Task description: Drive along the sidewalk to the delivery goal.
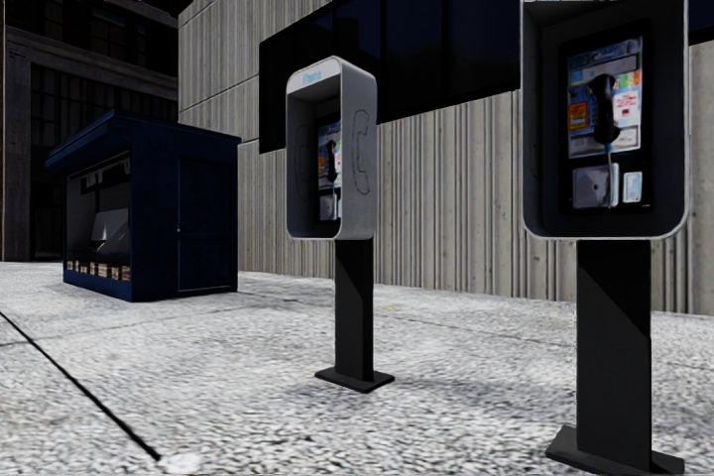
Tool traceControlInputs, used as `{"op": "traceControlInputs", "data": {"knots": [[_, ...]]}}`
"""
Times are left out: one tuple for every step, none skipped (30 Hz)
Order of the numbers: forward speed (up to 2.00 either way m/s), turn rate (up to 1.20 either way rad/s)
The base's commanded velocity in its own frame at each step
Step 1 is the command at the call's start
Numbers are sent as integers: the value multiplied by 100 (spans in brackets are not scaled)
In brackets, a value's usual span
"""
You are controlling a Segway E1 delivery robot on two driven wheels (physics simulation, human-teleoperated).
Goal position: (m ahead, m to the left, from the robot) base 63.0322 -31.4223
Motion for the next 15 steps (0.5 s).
{"op": "traceControlInputs", "data": {"knots": [[185, 58], [185, 58], [185, 66], [185, 72], [185, 75], [185, 75], [185, 76], [184, 77], [184, 77], [184, 77], [183, 77], [183, 77], [183, 77], [183, 77], [183, 77]]}}
